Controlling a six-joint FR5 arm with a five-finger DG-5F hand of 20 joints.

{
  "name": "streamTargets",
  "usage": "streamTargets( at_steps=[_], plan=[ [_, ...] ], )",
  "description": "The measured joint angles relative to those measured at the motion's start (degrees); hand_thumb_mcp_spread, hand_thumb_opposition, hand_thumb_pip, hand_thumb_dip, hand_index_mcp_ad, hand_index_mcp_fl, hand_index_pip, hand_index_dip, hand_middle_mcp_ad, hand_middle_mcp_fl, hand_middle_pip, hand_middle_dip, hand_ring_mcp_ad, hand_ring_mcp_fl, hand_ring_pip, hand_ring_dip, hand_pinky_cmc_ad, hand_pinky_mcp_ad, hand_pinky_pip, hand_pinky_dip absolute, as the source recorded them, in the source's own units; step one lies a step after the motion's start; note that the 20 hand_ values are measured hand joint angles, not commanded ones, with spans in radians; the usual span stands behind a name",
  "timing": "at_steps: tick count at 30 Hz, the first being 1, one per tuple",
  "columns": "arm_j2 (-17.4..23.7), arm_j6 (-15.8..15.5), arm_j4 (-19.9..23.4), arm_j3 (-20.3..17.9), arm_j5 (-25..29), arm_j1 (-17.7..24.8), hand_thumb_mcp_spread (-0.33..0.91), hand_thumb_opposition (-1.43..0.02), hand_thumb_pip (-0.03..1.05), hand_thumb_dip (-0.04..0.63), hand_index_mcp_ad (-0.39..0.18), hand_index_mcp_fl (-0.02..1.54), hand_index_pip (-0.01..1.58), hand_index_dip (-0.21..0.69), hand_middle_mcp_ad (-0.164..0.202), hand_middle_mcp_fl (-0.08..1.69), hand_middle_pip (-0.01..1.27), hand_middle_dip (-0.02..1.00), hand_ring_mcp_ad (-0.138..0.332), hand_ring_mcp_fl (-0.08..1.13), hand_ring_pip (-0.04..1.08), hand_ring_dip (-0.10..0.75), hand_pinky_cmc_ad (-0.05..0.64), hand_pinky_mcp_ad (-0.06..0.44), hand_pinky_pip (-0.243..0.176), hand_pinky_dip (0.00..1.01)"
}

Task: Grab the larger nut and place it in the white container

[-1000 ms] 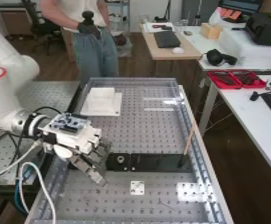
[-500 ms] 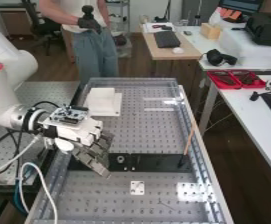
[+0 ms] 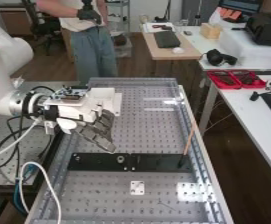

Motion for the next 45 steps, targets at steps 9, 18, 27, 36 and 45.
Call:
streamTargets(
  at_steps=[9,18,27,36,45],
  plan=[
    [5.04,-0.81,-3.46,-0.27,-4.9,2.79,0.46,-1.08,0.66,0.316,-0.215,0.52,1.36,0.0,0.003,0.75,0.92,0.79,0.026,0.54,0.62,0.56,0.291,0.265,0.065,0.27],
    [7.11,-0.49,-6.77,0.47,-11.39,5.31,0.46,-1.08,0.66,0.316,-0.216,0.53,1.36,0.0,0.003,0.75,0.92,0.79,0.026,0.57,0.62,0.564,0.291,0.265,0.065,0.27],
    [7.7,0.14,-8.0,0.61,-16.16,7.54,0.46,-1.08,0.66,0.314,-0.215,0.53,1.34,0.0,0.003,0.76,0.91,0.78,0.024,0.57,0.62,0.576,0.291,0.265,0.065,0.27],
    [7.25,1.97,-7.47,-0.56,-20.47,9.86,0.46,-1.08,0.66,0.316,-0.215,0.53,1.34,0.0,0.003,0.76,0.91,0.78,0.028,0.57,0.61,0.576,0.291,0.265,0.065,0.27],
    [6.17,3.11,-5.32,-1.99,-23.11,12.27,0.46,-1.08,0.66,0.314,-0.216,0.53,1.34,0.0,0.003,0.76,0.91,0.78,0.028,0.57,0.61,0.576,0.291,0.265,0.065,0.27]
  ],
)
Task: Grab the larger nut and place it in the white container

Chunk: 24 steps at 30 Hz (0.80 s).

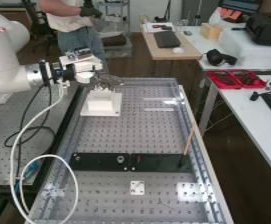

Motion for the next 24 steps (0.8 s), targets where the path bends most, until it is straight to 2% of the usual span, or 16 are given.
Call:
streamTargets(
  at_steps=[15,20,22,24],
  plan=[
    [-3.35,1.78,2.58,-1.05,-0.05,3.84,0.46,-1.08,0.66,0.314,-0.216,0.53,1.34,0.0,0.002,0.76,0.91,0.78,0.028,0.57,0.61,0.576,0.293,0.265,0.065,0.27],
    [-4.06,1.88,2.65,-0.54,1.06,4.26,0.46,-1.08,0.66,0.316,-0.215,0.53,1.34,0.0,0.002,0.76,0.91,0.78,0.028,0.57,0.61,0.576,0.293,0.267,0.065,0.27],
    [-4.07,1.74,2.23,-0.33,1.52,4.27,0.46,-1.08,0.62,0.316,-0.215,0.53,1.34,0.0,0.002,0.77,0.91,0.78,0.028,0.56,0.61,0.576,0.293,0.265,0.065,0.27],
    [-4.04,1.82,1.88,-0.17,1.97,4.21,0.46,-1.08,0.62,0.316,-0.216,0.56,1.34,0.0,0.0,0.72,0.92,0.79,0.031,0.53,0.63,0.572,0.293,0.276,0.065,0.28]
  ],
)
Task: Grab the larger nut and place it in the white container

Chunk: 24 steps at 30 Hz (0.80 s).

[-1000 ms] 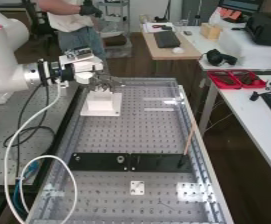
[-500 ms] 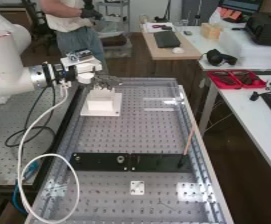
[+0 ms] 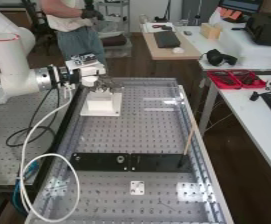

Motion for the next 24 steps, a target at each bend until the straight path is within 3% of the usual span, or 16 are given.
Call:
streamTargets(
  at_steps=[4,6,11,15,17,21,24],
  plan=[
    [0.17,0.23,-0.41,0.01,1.23,-0.24,0.44,-1.05,0.63,0.316,-0.195,0.57,1.32,-0.028,0.003,0.56,0.92,0.77,0.042,0.41,0.68,0.564,0.295,0.283,0.063,0.37],
    [0.49,0.57,-0.52,-0.21,1.89,-0.39,0.43,-1.0,0.72,0.316,-0.171,0.49,1.33,-0.024,0.003,0.51,0.92,0.77,0.042,0.33,0.71,0.534,0.316,0.293,0.051,0.42],
    [1.0,1.09,-1.48,-0.52,2.68,-0.55,0.38,-0.91,0.75,0.316,-0.171,0.28,1.35,-0.024,0.002,0.39,0.93,0.73,0.061,0.23,0.75,0.48,0.333,0.29,-0.01,0.54],
    [1.39,1.64,-1.54,-0.78,3.02,-0.77,0.35,-0.88,0.75,0.318,-0.152,0.17,1.34,-0.024,0.005,0.33,0.93,0.73,0.066,0.15,0.77,0.471,0.335,0.293,-0.054,0.57],
    [1.62,2.0,-1.3,-1.03,3.15,-0.95,0.35,-0.87,0.8,0.316,-0.152,0.13,1.34,-0.024,0.002,0.32,0.92,0.72,0.075,0.14,0.76,0.456,0.335,0.29,-0.061,0.6],
    [1.79,2.48,-0.77,-1.24,3.14,-1.13,0.33,-0.85,0.8,0.316,-0.138,0.11,1.32,-0.024,0.002,0.26,0.92,0.71,0.075,0.12,0.79,0.449,0.335,0.29,-0.065,0.62],
    [2.67,2.46,-0.69,-1.31,3.36,-1.64,0.33,-0.85,0.8,0.316,-0.141,0.09,1.32,-0.019,0.002,0.26,0.93,0.7,0.075,0.12,0.79,0.445,0.335,0.291,-0.091,0.64]
  ],
)
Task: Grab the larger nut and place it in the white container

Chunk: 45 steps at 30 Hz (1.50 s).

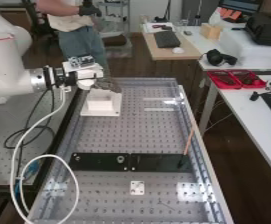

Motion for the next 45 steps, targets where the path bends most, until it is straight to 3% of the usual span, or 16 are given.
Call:
streamTargets(
  at_steps=[5,8,10,14,18,22,26,31,38,45],
  plan=[
    [3.81,0.84,-0.74,0.17,0.98,-2.82,0.32,-0.83,0.8,0.314,-0.131,0.09,1.32,-0.03,0.0,0.26,0.93,0.7,0.079,0.12,0.8,0.44,0.335,0.291,-0.089,0.66],
    [6.69,1.51,-2.7,0.95,1.81,-5.63,0.27,-0.82,0.73,0.302,-0.126,0.09,1.24,-0.03,0.002,0.27,0.9,0.68,0.075,0.11,0.77,0.422,0.328,0.293,-0.098,0.66],
    [8.36,1.62,-5.26,2.11,2.49,-7.55,0.22,-0.8,0.66,0.267,-0.11,0.07,1.1,-0.033,0.007,0.27,0.76,0.66,0.089,0.12,0.67,0.422,0.346,0.312,-0.105,0.66],
    [11.14,0.55,-10.68,6.13,4.84,-10.89,0.18,-0.76,0.52,0.188,-0.105,0.08,0.62,0.0,0.023,0.28,0.4,0.65,0.126,0.12,0.35,0.424,0.367,0.328,-0.105,0.66],
    [11.16,-0.25,-13.25,9.83,7.31,-12.68,0.14,-0.73,0.49,0.129,-0.106,0.08,0.37,0.056,0.04,0.27,0.26,0.62,0.155,0.07,0.21,0.393,0.405,0.356,-0.105,0.61],
    [10.21,0.22,-13.63,12.09,9.57,-13.82,0.13,-0.71,0.44,0.098,-0.103,0.07,0.21,0.089,0.044,0.11,0.17,0.54,0.173,0.02,0.17,0.328,0.463,0.387,-0.105,0.53],
    [10.31,0.13,-11.97,13.1,12.64,-14.42,0.13,-0.7,0.44,0.063,-0.105,0.07,0.17,0.086,0.051,0.08,0.16,0.43,0.185,0.02,0.14,0.215,0.494,0.407,-0.075,0.45],
    [11.09,2.23,-12.93,14.84,16.45,-14.99,0.08,-0.7,0.44,0.031,-0.112,0.07,0.14,0.04,0.054,0.0,0.15,0.34,0.202,0.02,0.12,0.129,0.531,0.426,-0.075,0.38],
    [10.19,5.06,-21.85,20.99,21.74,-15.56,0.02,-0.75,0.43,-0.01,-0.103,0.07,0.12,0.031,0.056,0.0,0.14,0.24,0.22,0.02,0.1,0.047,0.572,0.426,-0.138,0.23],
    [6.88,5.33,-27.76,26.38,22.42,-15.72,0.0,-0.77,0.43,-0.01,-0.105,0.1,0.12,0.023,0.058,0.0,0.14,0.22,0.232,0.02,0.1,0.028,0.588,0.44,-0.155,0.18]
  ],
)
